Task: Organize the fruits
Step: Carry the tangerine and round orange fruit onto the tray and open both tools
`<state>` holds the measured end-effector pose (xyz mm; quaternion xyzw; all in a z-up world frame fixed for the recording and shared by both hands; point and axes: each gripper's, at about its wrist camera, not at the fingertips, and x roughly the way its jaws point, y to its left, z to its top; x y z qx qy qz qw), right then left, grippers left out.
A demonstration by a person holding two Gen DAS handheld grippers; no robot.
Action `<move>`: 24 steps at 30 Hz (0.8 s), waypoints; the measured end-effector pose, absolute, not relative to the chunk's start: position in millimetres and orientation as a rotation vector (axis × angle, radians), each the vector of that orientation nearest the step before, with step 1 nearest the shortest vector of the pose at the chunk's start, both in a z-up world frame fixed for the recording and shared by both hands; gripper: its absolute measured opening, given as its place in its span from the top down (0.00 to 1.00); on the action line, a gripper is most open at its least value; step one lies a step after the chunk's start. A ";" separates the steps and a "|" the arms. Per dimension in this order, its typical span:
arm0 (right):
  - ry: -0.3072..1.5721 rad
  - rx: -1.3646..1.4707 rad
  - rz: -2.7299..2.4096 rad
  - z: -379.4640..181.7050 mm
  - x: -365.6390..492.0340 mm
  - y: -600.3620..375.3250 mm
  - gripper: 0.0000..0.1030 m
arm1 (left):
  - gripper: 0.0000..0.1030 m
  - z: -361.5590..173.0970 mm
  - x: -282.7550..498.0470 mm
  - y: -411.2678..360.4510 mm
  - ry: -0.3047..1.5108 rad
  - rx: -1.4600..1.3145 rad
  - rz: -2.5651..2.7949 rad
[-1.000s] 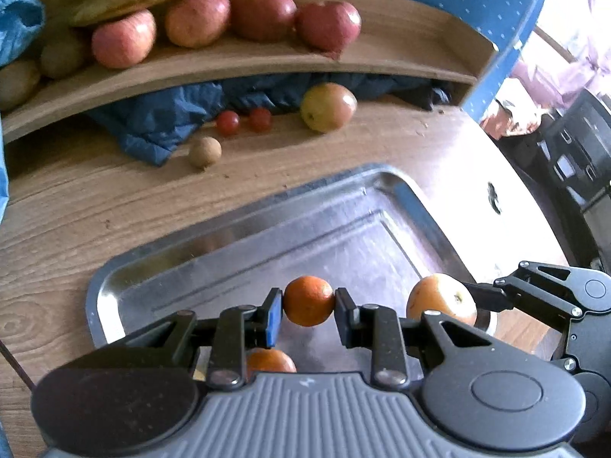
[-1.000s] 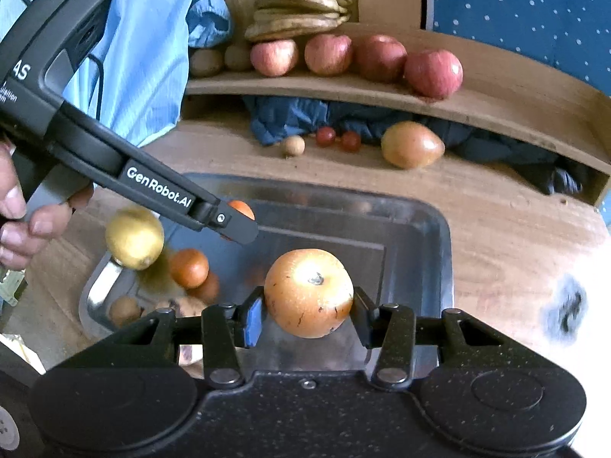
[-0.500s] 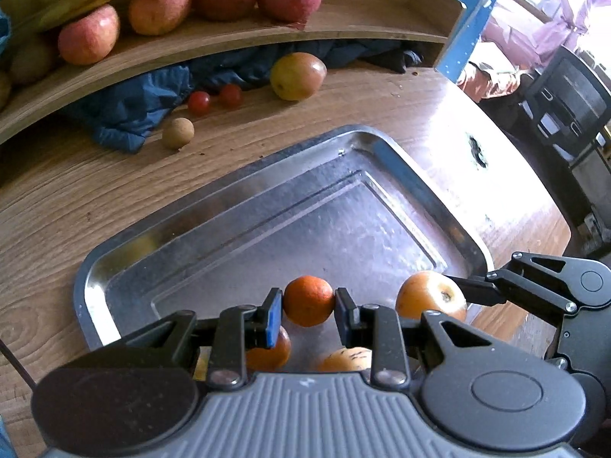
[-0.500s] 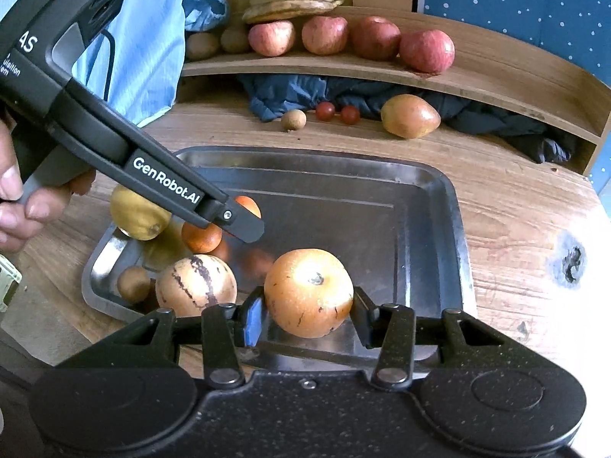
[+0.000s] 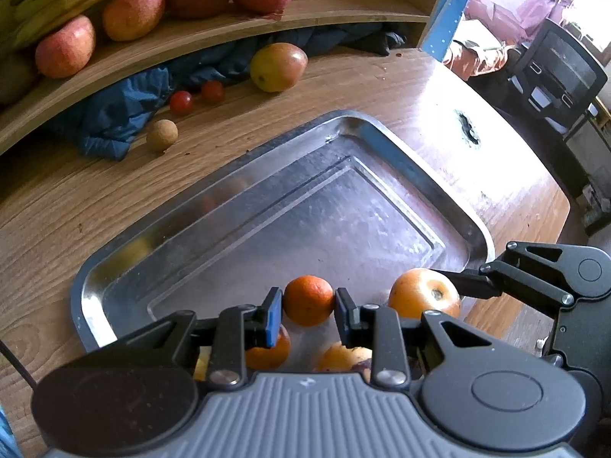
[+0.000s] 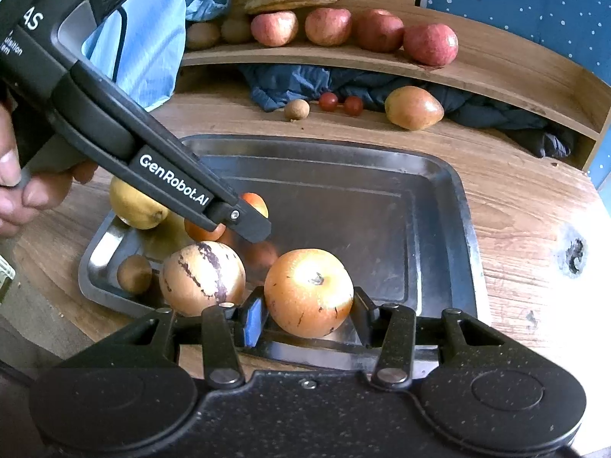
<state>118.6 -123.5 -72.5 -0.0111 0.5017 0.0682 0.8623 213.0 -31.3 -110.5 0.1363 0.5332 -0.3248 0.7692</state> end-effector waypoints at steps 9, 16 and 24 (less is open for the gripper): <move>1.063 -0.024 0.143 -72.7 117.9 -123.4 0.53 | 0.69 -112.8 212.5 -32.9 1.160 0.303 -0.714; 1.065 -0.026 0.144 -73.0 117.6 -123.3 0.53 | 0.69 -113.5 212.9 -32.9 1.161 0.302 -0.716; 1.071 -0.020 0.139 -72.8 119.5 -124.9 0.49 | 0.61 -112.6 215.0 -30.2 1.164 0.278 -0.722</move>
